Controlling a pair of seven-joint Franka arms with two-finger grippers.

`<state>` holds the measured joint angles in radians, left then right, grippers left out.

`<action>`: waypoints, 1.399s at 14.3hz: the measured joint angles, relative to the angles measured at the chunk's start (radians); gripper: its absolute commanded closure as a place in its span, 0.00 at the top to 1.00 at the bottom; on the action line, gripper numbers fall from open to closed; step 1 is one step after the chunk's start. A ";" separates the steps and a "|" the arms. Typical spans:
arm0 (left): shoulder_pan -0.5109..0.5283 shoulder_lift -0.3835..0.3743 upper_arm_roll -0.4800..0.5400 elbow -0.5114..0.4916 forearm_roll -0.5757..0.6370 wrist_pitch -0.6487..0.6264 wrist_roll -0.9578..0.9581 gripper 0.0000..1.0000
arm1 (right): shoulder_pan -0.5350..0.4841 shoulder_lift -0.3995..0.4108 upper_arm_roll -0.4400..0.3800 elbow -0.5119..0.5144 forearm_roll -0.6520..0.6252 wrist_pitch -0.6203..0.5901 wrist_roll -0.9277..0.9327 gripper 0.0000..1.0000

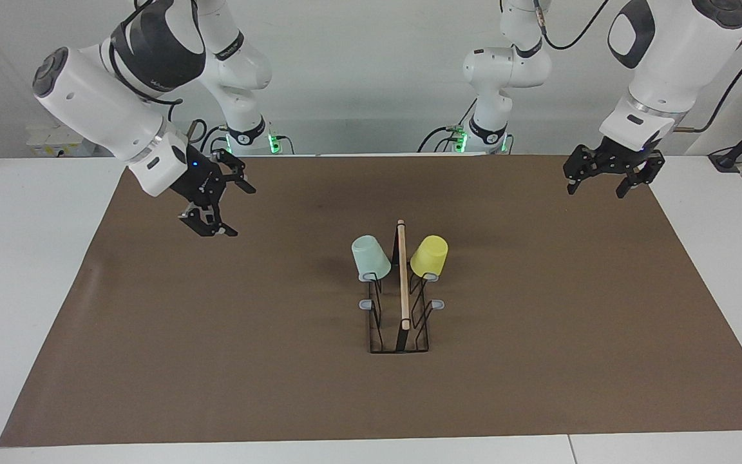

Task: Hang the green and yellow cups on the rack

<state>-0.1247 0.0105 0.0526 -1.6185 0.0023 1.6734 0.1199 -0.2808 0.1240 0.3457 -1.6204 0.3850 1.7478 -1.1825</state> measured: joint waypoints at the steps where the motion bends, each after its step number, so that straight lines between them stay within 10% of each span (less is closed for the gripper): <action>1: 0.000 0.000 0.000 0.000 0.000 0.000 0.000 1.00 | -0.001 0.000 -0.001 0.001 -0.025 -0.001 0.031 1.00; 20: -0.001 0.000 -0.001 0.001 0.000 0.018 0.000 1.00 | -0.049 -0.010 -0.008 0.013 -0.234 -0.188 0.661 1.00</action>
<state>-0.1254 0.0105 0.0514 -1.6180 0.0023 1.6913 0.1199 -0.3297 0.1137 0.3382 -1.6076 0.1513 1.5599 -0.5213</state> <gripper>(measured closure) 0.000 0.000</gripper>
